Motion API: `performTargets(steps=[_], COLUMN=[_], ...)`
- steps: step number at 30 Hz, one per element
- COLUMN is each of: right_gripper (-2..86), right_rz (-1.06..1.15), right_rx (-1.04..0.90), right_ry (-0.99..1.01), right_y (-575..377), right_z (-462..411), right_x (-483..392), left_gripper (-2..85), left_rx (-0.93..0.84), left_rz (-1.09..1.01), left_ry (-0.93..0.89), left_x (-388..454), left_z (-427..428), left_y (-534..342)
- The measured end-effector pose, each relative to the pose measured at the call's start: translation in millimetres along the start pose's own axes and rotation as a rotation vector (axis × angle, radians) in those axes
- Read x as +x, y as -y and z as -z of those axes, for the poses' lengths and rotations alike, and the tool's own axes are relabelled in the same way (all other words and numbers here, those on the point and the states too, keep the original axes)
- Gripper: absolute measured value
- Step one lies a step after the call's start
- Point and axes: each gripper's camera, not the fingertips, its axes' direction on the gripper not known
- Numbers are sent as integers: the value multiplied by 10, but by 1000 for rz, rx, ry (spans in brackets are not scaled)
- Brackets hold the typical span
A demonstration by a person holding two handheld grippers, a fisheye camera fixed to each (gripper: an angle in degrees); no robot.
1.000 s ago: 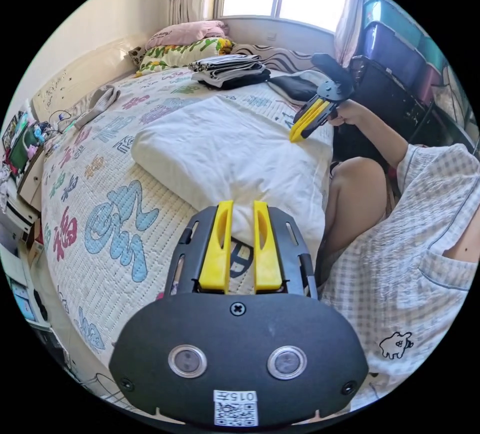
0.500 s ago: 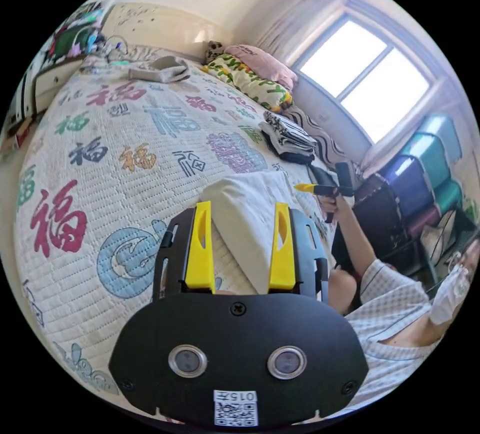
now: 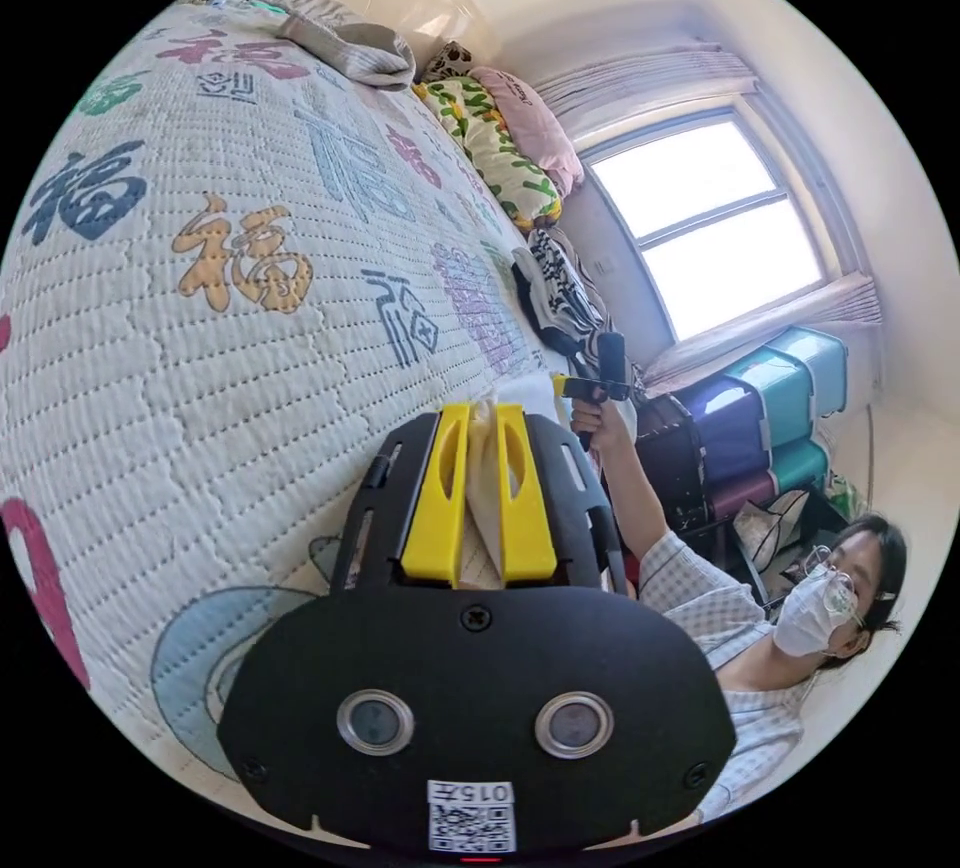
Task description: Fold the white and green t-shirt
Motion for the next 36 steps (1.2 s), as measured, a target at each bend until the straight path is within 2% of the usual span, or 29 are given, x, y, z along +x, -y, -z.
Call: performTargets(steps=[5, 10, 14, 18, 21, 25, 30, 36], right_gripper=[10, 7, 6, 6, 7, 9, 21, 76], right_rz=[32, 157, 328, 494, 534, 511, 479, 500], right_rx=[79, 74, 71, -11, -91, -172, -208, -161], right_ry=[-42, -61, -4, -68, -107, -145, -230, -333], right_y=[-50, -346, -873, -1514, -1961, -2364, -2766, -3067], right_z=[169, 291, 467, 421, 261, 14, -255, -186], right_x=[-52, -263, -604, -1016, -1115, -1031, -921, -1082], left_gripper=[20, 17, 14, 11, 8, 7, 9, 25], left_rx=[51, 71, 75, 8, -53, -125, -330, -370], left_rz=[-109, -287, -528, -710, -802, -864, -914, -906], left_ry=[29, 101, 117, 166, 176, 186, 252, 363], left_x=[184, 577, 1186, 1733, 1946, 2031, 2096, 2214], left_z=[164, 224, 368, 385, 293, 88, -386, -491], left_y=[96, -152, -717, -1430, -1989, -2566, -3081, -3469])
